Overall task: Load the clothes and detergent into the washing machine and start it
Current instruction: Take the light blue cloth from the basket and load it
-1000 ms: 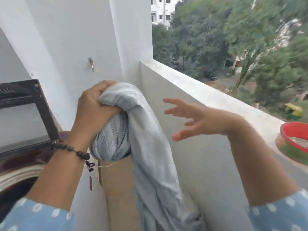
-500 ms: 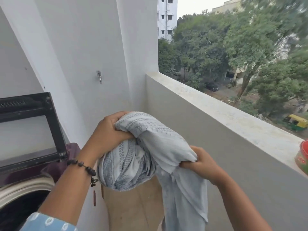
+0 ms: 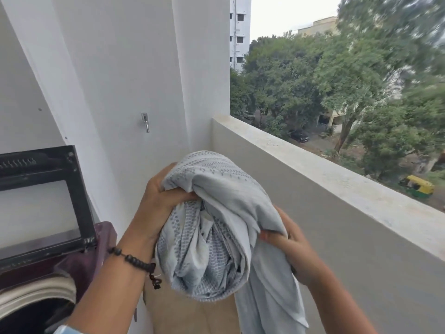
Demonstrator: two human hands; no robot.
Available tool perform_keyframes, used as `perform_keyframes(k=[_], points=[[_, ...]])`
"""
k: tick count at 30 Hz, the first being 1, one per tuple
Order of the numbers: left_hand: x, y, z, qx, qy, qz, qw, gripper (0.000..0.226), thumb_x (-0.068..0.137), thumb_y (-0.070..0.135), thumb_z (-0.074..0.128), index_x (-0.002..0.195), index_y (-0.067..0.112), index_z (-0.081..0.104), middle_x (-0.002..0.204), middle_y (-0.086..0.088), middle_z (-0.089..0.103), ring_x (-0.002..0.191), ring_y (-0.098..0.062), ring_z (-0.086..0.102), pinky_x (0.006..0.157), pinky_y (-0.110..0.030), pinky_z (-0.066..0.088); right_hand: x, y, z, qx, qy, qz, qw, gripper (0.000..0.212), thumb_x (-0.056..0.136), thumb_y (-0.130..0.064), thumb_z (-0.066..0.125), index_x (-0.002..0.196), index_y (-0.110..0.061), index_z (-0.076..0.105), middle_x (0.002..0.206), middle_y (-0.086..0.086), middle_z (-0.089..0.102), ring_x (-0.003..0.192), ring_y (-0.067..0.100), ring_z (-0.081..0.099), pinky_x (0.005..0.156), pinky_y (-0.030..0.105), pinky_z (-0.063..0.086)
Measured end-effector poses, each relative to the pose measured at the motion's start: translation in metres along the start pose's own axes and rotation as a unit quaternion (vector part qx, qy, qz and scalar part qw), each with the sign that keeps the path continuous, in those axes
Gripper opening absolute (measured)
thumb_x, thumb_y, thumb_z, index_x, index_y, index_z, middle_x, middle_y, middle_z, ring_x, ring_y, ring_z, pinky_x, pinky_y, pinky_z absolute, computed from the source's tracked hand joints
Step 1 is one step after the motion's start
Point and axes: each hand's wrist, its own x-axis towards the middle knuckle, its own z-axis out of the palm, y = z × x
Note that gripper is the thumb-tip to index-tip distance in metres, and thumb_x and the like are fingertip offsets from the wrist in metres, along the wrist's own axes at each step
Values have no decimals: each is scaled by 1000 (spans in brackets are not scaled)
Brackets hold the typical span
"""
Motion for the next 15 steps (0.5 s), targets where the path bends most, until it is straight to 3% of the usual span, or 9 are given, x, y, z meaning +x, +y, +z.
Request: perform_keyframes(k=[2,4,6,9,12,15], points=[[3,-2,-1,-8,6,13,1000,44,54,5,79,97,15,73,99,-9,74,94,-26,70,79,-35,59,-9,14,5,25,-17,42,999,69,60,-39,84,124,-39,59,127,-5,64,118,16,61,96,35,52],[5,-7,-3,-13,28,23,999,47,56,3,78,101,15,70,100,-7,74,96,-25,70,79,-33,58,-16,30,10,12,-31,67,997,102,48,-53,91,137,-35,45,139,-7,56,127,12,54,103,34,47],[6,-15,-5,-27,56,32,998,49,57,13,78,105,16,69,103,-8,73,99,-26,68,83,-37,57,-20,42,19,-13,-52,63,997,118,51,-52,90,148,-32,27,149,-10,44,136,9,44,110,33,41],[7,-28,-3,-53,122,29,991,53,57,17,77,109,18,68,105,-7,72,100,-26,68,82,-36,57,-17,53,38,-12,-65,34,997,114,64,-31,85,152,-28,13,154,-10,37,140,10,37,111,29,38],[2,-41,3,-70,172,8,982,50,65,7,71,113,15,63,102,-4,71,95,-21,68,74,-31,57,-8,57,50,7,33,51,998,100,62,-28,88,145,-33,32,140,-10,54,129,11,52,101,28,48],[-4,-57,-2,-86,180,-38,979,50,63,8,72,111,19,61,101,-3,71,93,-20,69,72,-32,58,1,58,48,40,118,51,991,77,64,-13,85,132,-28,52,123,-4,68,114,16,64,91,33,54]])
